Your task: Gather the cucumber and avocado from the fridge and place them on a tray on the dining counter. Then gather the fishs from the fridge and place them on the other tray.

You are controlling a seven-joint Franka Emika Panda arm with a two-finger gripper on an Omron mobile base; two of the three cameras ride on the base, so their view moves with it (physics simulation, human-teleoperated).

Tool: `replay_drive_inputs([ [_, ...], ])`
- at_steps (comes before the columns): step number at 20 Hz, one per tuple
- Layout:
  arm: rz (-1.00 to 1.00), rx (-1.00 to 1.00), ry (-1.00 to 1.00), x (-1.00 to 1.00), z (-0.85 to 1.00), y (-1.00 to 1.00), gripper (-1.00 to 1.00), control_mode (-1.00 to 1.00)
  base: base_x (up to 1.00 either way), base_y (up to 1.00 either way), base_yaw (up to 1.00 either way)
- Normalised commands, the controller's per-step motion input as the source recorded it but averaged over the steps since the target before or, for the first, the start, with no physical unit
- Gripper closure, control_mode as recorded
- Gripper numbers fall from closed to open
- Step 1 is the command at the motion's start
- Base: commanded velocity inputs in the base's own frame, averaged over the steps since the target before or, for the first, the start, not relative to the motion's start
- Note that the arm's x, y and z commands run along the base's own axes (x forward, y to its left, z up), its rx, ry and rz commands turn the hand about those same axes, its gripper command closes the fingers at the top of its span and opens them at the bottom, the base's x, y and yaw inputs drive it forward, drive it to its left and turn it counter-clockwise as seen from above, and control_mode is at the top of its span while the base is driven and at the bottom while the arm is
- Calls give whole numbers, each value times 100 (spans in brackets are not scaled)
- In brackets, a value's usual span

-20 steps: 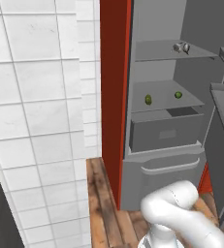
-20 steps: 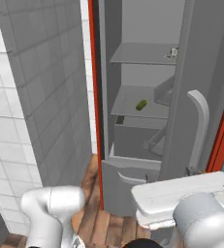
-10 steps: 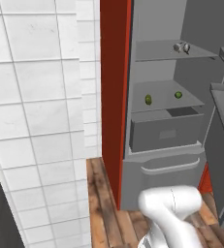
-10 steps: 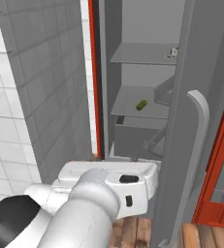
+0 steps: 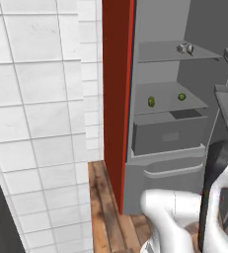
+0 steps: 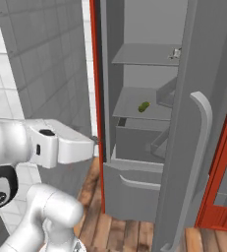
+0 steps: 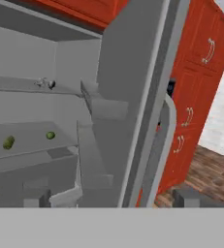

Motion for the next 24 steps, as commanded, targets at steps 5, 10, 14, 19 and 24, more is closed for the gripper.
replay_drive_inputs([
  [5, -73, 0, -6, 36, 0, 52, -100, -100, 0, 0, 0],
  [10, -66, -1, -24, 44, 0, 34, -100, -100, 0, 0, 0],
  [14, -18, 0, -25, 30, 0, -14, -100, -100, 0, 0, 0],
  [19, 1, 1, -15, 30, -2, -68, -100, -100, 0, 0, 0],
  [24, 4, 0, -1, 61, -1, -49, -100, -100, 0, 0, 0],
])
